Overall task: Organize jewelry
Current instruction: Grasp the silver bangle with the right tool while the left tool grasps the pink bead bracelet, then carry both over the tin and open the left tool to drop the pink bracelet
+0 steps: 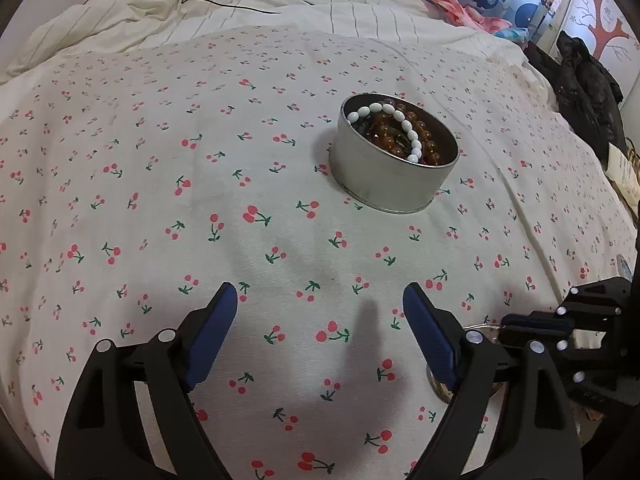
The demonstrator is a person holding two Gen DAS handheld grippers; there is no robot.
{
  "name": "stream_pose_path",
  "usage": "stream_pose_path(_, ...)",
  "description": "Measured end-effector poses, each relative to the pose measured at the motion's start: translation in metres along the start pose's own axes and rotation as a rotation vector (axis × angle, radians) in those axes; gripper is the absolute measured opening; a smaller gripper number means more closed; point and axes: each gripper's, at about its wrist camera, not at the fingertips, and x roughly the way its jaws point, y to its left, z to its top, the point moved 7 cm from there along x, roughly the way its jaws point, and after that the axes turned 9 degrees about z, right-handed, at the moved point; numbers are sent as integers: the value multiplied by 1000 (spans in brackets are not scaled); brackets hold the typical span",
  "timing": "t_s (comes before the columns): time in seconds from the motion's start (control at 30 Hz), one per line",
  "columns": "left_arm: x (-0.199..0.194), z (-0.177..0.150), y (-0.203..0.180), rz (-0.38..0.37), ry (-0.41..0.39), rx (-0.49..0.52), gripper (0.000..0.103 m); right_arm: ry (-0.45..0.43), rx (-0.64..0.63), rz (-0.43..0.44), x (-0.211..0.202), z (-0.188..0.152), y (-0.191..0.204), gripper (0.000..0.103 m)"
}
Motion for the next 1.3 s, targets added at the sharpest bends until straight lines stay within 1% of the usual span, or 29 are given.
stream_pose_path(0.07, 0, 0, 1, -1, 2, -5, 81, -23, 23, 17, -5, 4, -3, 6)
stream_pose_path(0.17, 0, -1, -3, -21, 7, 11, 81, -72, 60, -2, -20, 12, -15, 6)
stream_pose_path(0.23, -1, -4, -11, -35, 10, 46, 81, -100, 106, 23, -29, 16, -23, 6)
stream_pose_path(0.27, -2, -5, -17, -46, 12, 69, 81, -113, 122, 22, -32, 17, -27, 6)
stream_pose_path(0.33, -5, -12, -32, -97, 20, 134, 81, -126, 142, -23, -37, 19, -38, 6)
stream_pose_path(0.37, -6, -16, -41, -108, 19, 171, 81, -124, 154, -54, -39, 19, -45, 6)
stream_pose_path(0.4, -6, -21, -52, -106, 17, 231, 81, -118, 157, -75, -39, 18, -49, 6)
stream_pose_path(0.5, -4, -35, -72, -94, 26, 345, 81, -81, 162, -150, -34, 14, -60, 6)
stream_pose_path(0.63, 2, -44, -81, -86, 40, 387, 81, -32, 150, -214, -28, 6, -68, 6)
stream_pose_path(0.67, 2, -44, -80, -84, 37, 386, 75, -28, 153, -224, -27, 5, -70, 7)
stream_pose_path(0.7, 3, -43, -78, -79, 35, 377, 65, -27, 155, -225, -26, 5, -71, 7)
stream_pose_path(0.73, 3, -41, -76, -74, 33, 365, 59, -23, 156, -224, -24, 4, -72, 13)
stream_pose_path(0.77, 3, -38, -72, -74, 35, 345, 47, -28, 155, -226, -24, 5, -72, 30)
stream_pose_path(0.8, 3, -36, -68, -70, 37, 327, 31, -34, 149, -232, -21, 6, -72, 38)
stream_pose_path(0.83, 2, -37, -64, -71, 38, 321, 24, -31, 141, -235, -18, 6, -72, 45)
stream_pose_path(0.87, 1, -36, -64, -79, 40, 322, 13, -17, 123, -249, -14, 6, -71, 45)
stream_pose_path(0.9, 0, -37, -65, -85, 40, 325, 10, -7, 111, -262, -10, 6, -70, 45)
stream_pose_path(0.93, -2, -39, -68, -87, 37, 349, 10, 5, 91, -280, -7, 4, -69, 45)
stream_pose_path(1.0, -1, -40, -73, -106, 33, 394, 7, 18, 48, -300, -3, 3, -64, 43)
stream_pose_path(1.03, -4, -43, -78, -120, 31, 413, 7, 21, 38, -291, -2, 3, -61, 33)
stream_pose_path(1.07, -6, -44, -82, -124, 27, 431, 7, 23, 34, -290, -2, 3, -60, 18)
stream_pose_path(1.1, -7, -45, -85, -124, 20, 443, 7, 20, 30, -289, -2, 3, -60, 10)
stream_pose_path(1.13, -8, -44, -85, -127, 17, 442, 7, 13, 31, -287, -4, 4, -60, 6)
stream_pose_path(1.2, -9, -39, -82, -114, 2, 421, 7, -7, 35, -290, -7, 6, -60, 6)
stream_pose_path(1.3, -15, -26, -67, -87, -42, 354, 7, -53, 59, -271, -16, 11, -62, 6)
